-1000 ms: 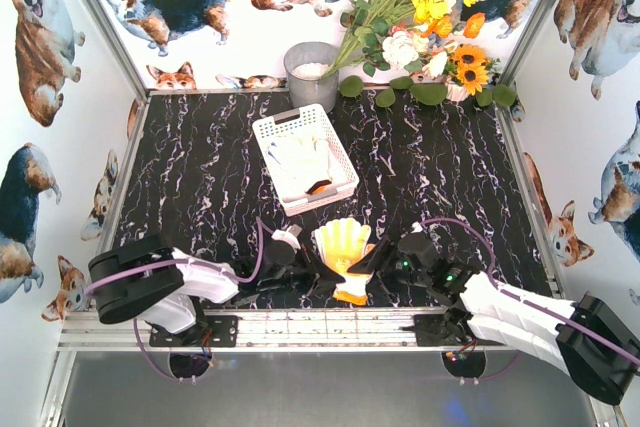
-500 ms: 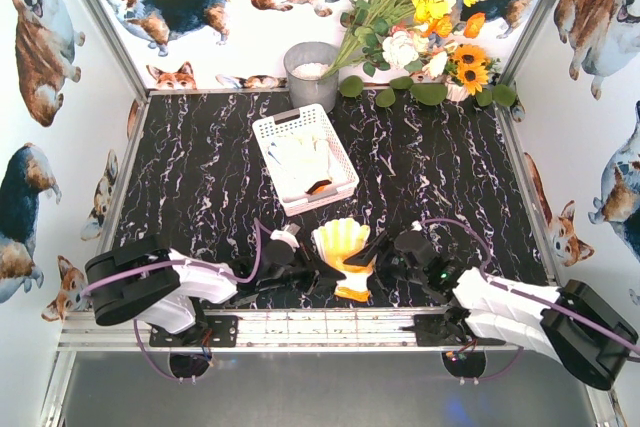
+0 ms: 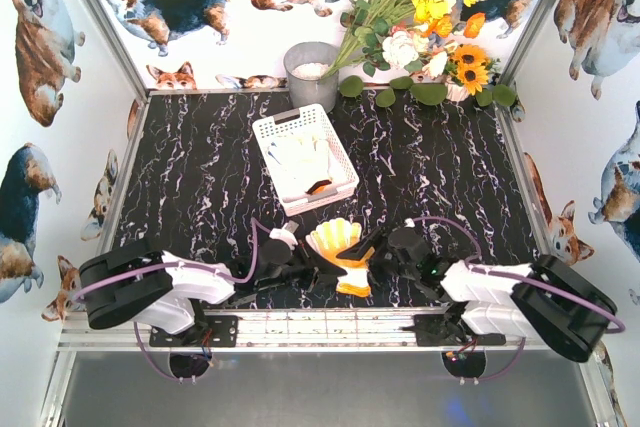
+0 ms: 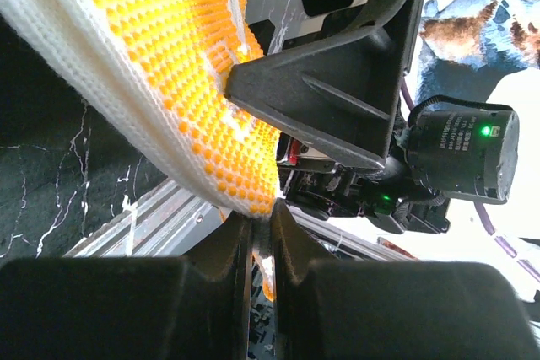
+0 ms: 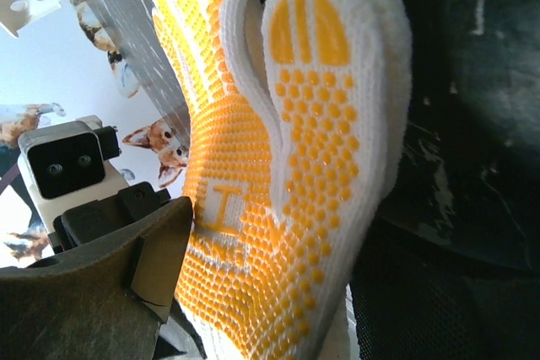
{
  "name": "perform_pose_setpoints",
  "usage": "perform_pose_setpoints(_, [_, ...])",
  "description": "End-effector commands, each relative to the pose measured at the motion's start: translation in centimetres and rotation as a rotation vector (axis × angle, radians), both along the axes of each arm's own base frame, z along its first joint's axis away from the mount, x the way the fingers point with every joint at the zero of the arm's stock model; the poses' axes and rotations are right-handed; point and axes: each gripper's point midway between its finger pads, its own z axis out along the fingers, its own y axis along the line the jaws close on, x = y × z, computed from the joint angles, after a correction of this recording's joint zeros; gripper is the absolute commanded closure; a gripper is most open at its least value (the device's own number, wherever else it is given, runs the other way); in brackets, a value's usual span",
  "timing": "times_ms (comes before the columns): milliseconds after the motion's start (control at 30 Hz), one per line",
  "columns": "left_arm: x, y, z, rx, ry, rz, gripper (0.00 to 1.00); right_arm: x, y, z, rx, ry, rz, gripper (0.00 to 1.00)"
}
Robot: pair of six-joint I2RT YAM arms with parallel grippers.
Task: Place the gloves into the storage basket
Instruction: Pick up the glove from the center of the board.
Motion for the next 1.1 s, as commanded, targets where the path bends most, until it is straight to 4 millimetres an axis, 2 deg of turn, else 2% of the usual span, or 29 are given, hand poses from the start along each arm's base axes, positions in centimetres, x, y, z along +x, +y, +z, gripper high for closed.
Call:
perform_pose_setpoints(0, [0.1,-0.5,2.5,-0.092,-0.019,0.006,1.00,-0.2,-0.8,-2.4,-0.080,0.041,-0.015,0.28])
perform_pose_setpoints(200, [-0.4,-0.4,2.6,-0.088,-0.011,-0.019,1.00,0.3,0.0,-2.6,-0.063,0.041,-0.008,0.35])
perform_pose_setpoints(433, [-0.8,0.2,2.7,-0.072,-0.011,-0.021,1.00,1.3,1.0,-1.8,-0.018,0.007,-0.007,0.62])
perform_pose_setpoints(667, [-0.5,0.9,3.1,-0.016,-0.051,-0.015,1.00,1.9,1.8,0.1,0.030,-0.051,0.004,1.00])
perform_pose_setpoints(800, [-0.3,0.7,4.3,-0.002,-0.103,-0.043,1.00,2.1,2.1,2.0,0.037,-0.091,0.023,1.00])
perform_pose_setpoints(900, [0.0,0.7,6.0,-0.013,-0.154,-0.057,1.00,2.4,1.9,3.9,0.036,-0.133,0.018,1.00])
perform_pose_setpoints(967, [0.4,1.0,6.9,0.007,-0.183,-0.068,1.00,3.0,1.7,6.2,0.045,-0.194,0.004,1.00])
perform_pose_setpoints(1067, [1.3,1.3,9.7,-0.028,-0.236,-0.076,1.00,3.8,1.0,9.6,0.019,-0.286,-0.021,1.00])
